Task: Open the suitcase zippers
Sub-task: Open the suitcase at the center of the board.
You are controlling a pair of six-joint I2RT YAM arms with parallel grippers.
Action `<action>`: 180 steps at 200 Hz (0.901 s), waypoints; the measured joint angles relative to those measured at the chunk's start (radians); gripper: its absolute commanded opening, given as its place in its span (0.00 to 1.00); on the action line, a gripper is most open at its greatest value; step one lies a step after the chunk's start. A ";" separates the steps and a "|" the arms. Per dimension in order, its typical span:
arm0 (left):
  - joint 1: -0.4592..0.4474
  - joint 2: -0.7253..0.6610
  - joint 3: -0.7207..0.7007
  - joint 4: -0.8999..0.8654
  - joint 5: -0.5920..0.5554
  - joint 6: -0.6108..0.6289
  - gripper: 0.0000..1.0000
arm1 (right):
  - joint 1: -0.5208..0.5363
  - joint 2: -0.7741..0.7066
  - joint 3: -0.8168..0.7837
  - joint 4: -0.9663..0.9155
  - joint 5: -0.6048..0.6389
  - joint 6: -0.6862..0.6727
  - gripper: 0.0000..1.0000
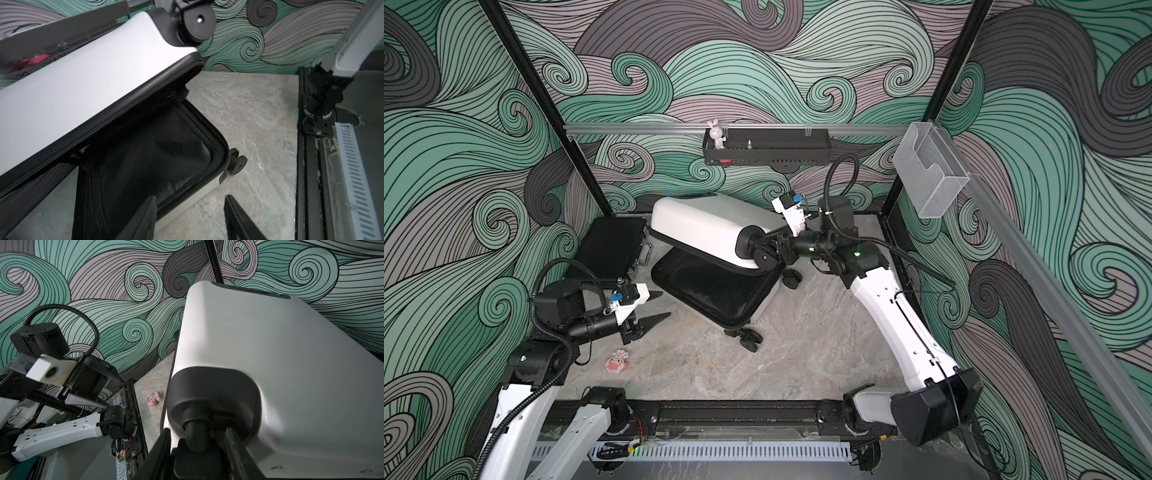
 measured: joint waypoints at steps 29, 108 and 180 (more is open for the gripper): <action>-0.114 0.106 0.040 -0.130 -0.105 0.239 0.57 | -0.020 0.000 -0.001 0.048 -0.035 0.048 0.00; -0.402 0.366 0.083 -0.168 -0.479 0.513 0.63 | -0.034 -0.028 -0.071 0.195 -0.033 0.226 0.00; -0.460 0.557 0.075 -0.013 -0.561 0.607 0.60 | -0.035 -0.045 -0.087 0.237 -0.028 0.293 0.00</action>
